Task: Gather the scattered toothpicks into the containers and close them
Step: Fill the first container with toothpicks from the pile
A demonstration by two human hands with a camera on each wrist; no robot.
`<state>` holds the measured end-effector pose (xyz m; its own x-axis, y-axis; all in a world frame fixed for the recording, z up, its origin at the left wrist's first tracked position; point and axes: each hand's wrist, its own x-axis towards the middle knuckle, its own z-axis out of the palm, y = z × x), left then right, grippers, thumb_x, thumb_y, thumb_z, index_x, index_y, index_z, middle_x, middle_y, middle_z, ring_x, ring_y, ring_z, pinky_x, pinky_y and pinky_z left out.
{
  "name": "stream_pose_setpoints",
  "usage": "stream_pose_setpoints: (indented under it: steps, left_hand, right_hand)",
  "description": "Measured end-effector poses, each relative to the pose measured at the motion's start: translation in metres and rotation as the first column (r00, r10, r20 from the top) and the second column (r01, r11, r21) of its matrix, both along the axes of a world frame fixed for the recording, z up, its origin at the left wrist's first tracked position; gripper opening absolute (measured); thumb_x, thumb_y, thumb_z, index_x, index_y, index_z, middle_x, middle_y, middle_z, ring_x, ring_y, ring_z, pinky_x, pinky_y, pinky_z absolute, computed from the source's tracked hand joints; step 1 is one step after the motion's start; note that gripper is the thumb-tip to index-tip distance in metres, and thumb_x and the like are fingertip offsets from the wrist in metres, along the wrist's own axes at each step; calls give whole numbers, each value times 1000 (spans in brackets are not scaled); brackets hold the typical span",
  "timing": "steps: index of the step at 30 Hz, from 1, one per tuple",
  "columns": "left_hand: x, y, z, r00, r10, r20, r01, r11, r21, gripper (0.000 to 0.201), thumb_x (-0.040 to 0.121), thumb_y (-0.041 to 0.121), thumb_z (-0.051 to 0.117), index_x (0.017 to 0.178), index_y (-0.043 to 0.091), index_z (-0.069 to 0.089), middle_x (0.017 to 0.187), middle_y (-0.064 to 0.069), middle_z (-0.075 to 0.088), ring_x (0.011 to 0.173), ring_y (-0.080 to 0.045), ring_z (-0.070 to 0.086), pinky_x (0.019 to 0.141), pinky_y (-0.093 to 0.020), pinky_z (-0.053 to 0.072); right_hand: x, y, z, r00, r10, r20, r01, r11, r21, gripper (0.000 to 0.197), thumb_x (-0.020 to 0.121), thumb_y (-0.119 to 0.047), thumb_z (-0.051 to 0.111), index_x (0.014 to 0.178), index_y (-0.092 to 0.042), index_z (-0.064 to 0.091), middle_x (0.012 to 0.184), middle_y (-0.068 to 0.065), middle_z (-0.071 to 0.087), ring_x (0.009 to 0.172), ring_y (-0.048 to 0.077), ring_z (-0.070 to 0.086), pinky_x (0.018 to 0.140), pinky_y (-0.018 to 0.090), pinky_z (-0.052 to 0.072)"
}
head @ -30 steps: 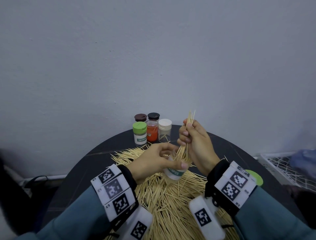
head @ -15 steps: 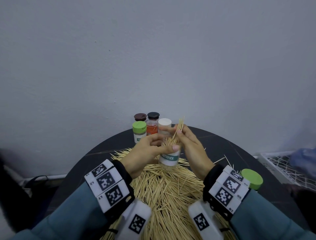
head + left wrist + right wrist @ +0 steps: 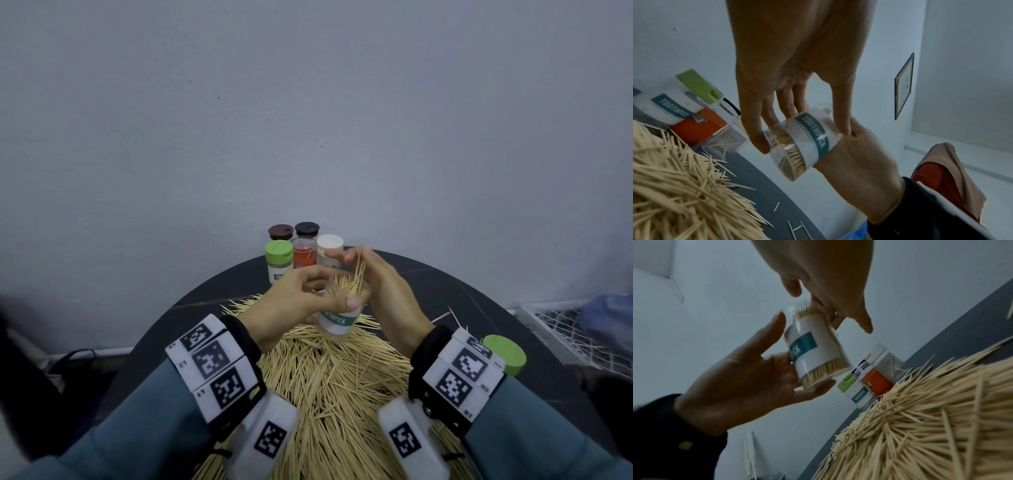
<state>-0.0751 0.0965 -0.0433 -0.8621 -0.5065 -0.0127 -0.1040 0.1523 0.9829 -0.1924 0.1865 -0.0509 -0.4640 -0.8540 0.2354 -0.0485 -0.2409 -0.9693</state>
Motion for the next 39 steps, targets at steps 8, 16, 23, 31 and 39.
stream_pose_setpoints:
  steps: [8,16,23,31,39]
  left_hand:
    - [1,-6,3,996,76,-45,-72,994,80,59,62,29,75,119,17,62,114,-4,69,106,-20,65,83,-37,53]
    - [1,-4,2,999,49,-11,-49,999,-4,63,59,34,77,119,24,61,117,2,67,109,-15,62,91,-38,50]
    - [5,-7,6,995,91,-35,-91,996,2,51,69,23,76,118,22,61,111,4,68,97,-7,65,70,-20,51]
    - [8,-12,5,990,134,-42,-133,991,25,57,65,24,76,120,20,59,115,1,65,104,-12,62,73,-23,49]
    - [6,-13,-1,992,123,-8,-123,992,23,48,74,16,76,120,19,60,116,0,65,104,-13,62,73,-23,49]
  right_hand:
    - [-4,-3,-9,994,38,-102,-34,999,37,31,100,-22,33,86,-10,58,123,-6,62,120,14,52,108,41,34]
    - [-8,-3,-3,999,-19,-30,21,997,69,16,92,-6,48,99,-16,59,110,-5,63,108,17,58,94,32,44]
    - [-14,0,4,996,-85,-27,89,975,203,21,97,-24,43,110,-18,58,116,-4,63,113,10,54,99,33,35]
    - [-37,13,-3,637,487,-597,349,509,787,51,88,-29,62,132,-14,41,133,4,48,121,19,46,101,30,39]
    - [-28,-3,-19,455,636,-623,483,411,773,72,81,-46,65,137,-9,36,136,9,39,125,24,41,103,37,39]
